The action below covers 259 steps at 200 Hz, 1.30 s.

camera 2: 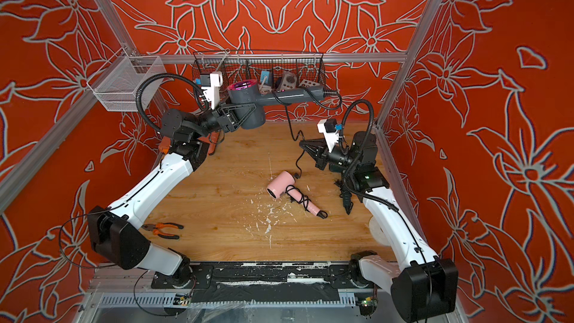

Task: Wrap the cord around the hair dryer
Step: Wrap the power cord around the hair dryer.

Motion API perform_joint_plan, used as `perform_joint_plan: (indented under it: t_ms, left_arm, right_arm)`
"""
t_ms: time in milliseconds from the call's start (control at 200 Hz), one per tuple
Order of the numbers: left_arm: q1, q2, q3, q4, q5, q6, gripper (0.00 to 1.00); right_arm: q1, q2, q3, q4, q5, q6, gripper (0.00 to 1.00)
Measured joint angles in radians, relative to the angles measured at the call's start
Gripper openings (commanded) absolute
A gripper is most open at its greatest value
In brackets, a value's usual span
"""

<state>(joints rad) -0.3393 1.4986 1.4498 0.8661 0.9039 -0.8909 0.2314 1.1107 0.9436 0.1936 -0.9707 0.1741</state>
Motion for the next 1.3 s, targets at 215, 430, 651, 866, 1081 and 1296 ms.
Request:
perform_joint_plan:
  t_ms: [215,430,651,866,1081,1296]
  left_arm:
    - [0.005,0.002,0.079,-0.058,-0.007,0.042,0.00]
    - [0.019,0.003,0.112,-0.211,-0.061,0.170,0.00]
    - [0.052,0.028,0.145,-0.429,-0.140,0.365,0.00]
    - [0.060,0.050,0.150,-0.732,-0.251,0.628,0.00]
    - [0.053,0.052,0.110,-0.944,-0.289,0.797,0.00]
    - [0.010,0.017,0.007,-1.125,-0.307,0.915,0.00]
  right_arm:
    - [0.048,-0.012,-0.053,-0.092,0.001,-0.090,0.00]
    - [0.152,-0.054,-0.046,-0.295,0.071,-0.246,0.00]
    - [0.293,-0.105,0.101,-0.578,0.186,-0.401,0.00]
    - [0.344,-0.151,0.306,-0.845,0.277,-0.507,0.00]
    - [0.346,-0.122,0.534,-1.030,0.381,-0.606,0.00]
    - [0.346,-0.005,0.741,-1.130,0.530,-0.702,0.00]
